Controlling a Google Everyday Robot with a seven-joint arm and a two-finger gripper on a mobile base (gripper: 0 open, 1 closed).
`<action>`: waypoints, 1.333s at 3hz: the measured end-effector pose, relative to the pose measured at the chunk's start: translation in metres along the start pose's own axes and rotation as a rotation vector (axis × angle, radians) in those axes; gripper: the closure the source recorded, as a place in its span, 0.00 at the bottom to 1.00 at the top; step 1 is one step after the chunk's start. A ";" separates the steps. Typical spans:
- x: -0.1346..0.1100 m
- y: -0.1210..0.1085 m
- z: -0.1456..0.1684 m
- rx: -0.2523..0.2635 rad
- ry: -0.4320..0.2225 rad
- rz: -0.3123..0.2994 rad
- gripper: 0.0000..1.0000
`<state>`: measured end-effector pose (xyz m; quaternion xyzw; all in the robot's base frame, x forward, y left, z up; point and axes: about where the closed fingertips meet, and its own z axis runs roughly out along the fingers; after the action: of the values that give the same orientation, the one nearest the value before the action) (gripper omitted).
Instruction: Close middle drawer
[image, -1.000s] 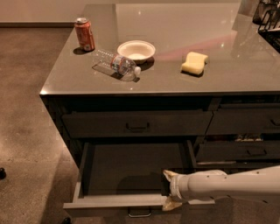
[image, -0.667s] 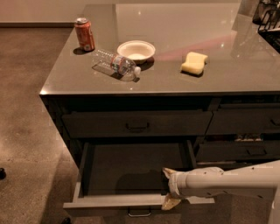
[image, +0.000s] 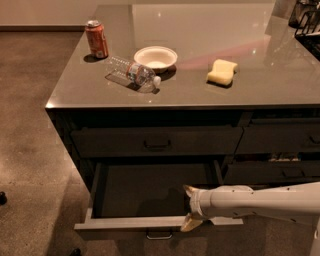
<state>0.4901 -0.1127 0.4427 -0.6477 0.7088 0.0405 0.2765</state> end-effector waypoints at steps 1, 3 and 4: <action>-0.006 -0.013 0.001 0.014 -0.031 0.006 0.13; -0.007 -0.043 0.006 0.053 -0.068 0.012 0.14; 0.019 -0.063 0.009 0.088 -0.094 0.089 0.14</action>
Offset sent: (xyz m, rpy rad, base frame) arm 0.0402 0.0114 0.0199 0.0826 -0.0628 0.0058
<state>0.5519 -0.1362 0.4452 -0.6001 0.7242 0.0518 0.3357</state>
